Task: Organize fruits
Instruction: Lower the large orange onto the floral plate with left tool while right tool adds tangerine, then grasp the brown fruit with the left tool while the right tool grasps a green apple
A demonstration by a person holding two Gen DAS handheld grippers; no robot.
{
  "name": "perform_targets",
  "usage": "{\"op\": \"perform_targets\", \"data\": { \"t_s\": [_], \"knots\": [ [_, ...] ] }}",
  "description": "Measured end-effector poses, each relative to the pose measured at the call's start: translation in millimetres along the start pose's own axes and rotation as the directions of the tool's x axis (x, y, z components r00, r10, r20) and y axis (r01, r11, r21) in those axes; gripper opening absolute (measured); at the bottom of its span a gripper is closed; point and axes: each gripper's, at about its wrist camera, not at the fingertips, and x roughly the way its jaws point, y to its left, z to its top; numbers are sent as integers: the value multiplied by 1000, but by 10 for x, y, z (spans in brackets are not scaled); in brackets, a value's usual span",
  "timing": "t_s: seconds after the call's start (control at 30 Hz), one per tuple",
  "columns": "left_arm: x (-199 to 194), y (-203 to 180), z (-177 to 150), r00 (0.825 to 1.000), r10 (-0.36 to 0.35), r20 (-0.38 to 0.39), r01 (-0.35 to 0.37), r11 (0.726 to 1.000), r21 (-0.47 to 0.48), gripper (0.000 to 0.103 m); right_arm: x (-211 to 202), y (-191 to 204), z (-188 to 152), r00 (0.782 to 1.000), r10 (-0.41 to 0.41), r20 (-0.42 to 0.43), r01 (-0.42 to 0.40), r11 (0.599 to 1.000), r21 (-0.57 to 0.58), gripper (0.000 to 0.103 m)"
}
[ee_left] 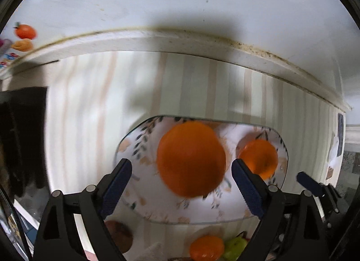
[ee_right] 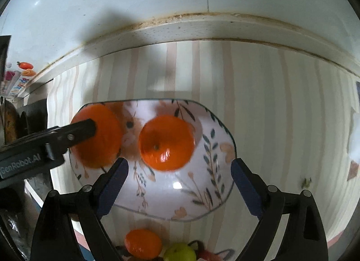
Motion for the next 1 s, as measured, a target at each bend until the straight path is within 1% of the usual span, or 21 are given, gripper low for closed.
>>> {"op": "perform_targets", "data": {
  "t_s": [0.03,0.07,0.2,0.23,0.3,0.4,0.47,0.6,0.7,0.93,1.0],
  "knots": [
    [-55,21,-72,1000,8,12,-8,1000,4,91,-39,1,-47,1000,-1,6,1,1000,1,95],
    [-103,61,-46,1000,10,20,-10,1000,6,91,-104,0,-136,1000,-3,14,3,1000,5,95],
    [-403,60,-414,996,31,86,-33,999,32,91,-303,51,-426,999,-15,53,14,1000,19,95],
    [-501,76,-455,994,34,102,-38,999,39,91,-339,66,-479,998,-17,62,16,1000,19,95],
    [-611,45,-493,990,44,135,-51,997,50,91,-482,68,-670,996,-28,90,26,999,24,95],
    [-858,59,-736,977,70,204,-87,993,79,91,-690,117,-916,990,-52,128,50,999,20,95],
    [-939,52,-846,972,65,227,-87,992,89,91,-761,233,-962,986,-64,153,63,998,11,95],
    [-1119,63,-1059,958,61,281,-94,990,103,91,-1057,337,-1245,976,-76,206,77,997,3,95],
    [-1336,93,-1267,945,50,324,-89,990,107,91,-1266,389,-1439,968,-76,239,78,997,1,95],
    [-1651,132,-1656,927,14,374,-64,991,121,91,-1652,434,-1857,953,-59,298,59,998,10,95],
    [-1688,141,-1741,927,-3,374,-47,991,126,91,-1727,453,-1947,950,-48,309,47,999,10,95]
  ]
}}
